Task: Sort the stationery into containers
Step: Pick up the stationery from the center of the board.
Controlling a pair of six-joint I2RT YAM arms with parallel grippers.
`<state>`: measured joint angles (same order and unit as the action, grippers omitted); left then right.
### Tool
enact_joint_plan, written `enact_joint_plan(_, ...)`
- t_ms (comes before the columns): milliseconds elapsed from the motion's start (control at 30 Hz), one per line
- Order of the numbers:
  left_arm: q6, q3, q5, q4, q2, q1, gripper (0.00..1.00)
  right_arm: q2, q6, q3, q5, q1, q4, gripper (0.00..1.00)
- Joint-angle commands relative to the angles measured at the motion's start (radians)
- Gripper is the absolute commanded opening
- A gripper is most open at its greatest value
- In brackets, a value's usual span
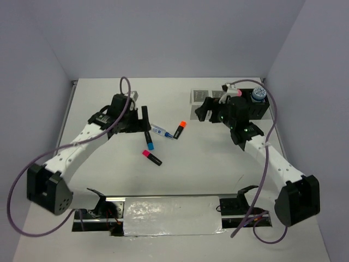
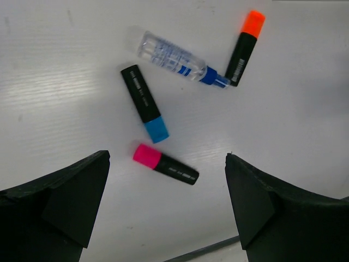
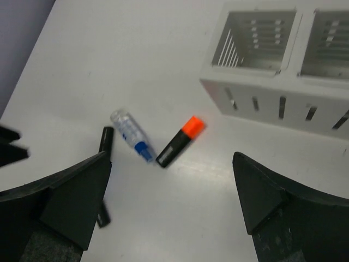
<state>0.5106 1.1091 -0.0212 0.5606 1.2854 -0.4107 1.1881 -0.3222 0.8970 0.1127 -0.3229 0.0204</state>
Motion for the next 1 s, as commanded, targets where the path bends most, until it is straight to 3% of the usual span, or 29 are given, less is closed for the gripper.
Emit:
enact_joint_plan(0,0.104,0.131,0.099,-0.019,0.146,-0.003,0.99,-0.160,-0.070,-0.078,0.127,-0.001,0.024,1.00)
enact_joint_plan(167,0.365,0.214,-0.145,-0.002,0.270,-0.066,0.99,-0.340,-0.104,-0.125,0.107,-0.008,0.120,1.00)
enact_joint_plan(500,0.872,0.388,-0.315,0.177,0.512,-0.157,0.98,-0.530,-0.167,-0.159,0.044,-0.012,0.260,1.00)
enact_joint_plan(633,0.884,0.477,-0.302,0.223,0.620,-0.161,0.96,-0.562,-0.166,-0.165,0.067,-0.011,0.282,1.00)
enact_joint_plan(733,0.798,0.570,-0.333,0.243,0.693,-0.166,0.95,-0.576,-0.150,-0.165,0.070,-0.013,0.303,1.00)
enact_joint_plan(800,0.798,0.656,-0.359,0.364,0.738,-0.165,0.95,-0.581,-0.140,-0.159,0.068,-0.011,0.314,1.00)
enact_joint_plan(967,0.842,0.582,-0.316,0.312,0.766,-0.163,0.93,-0.579,-0.146,-0.167,0.084,-0.012,0.306,1.00)
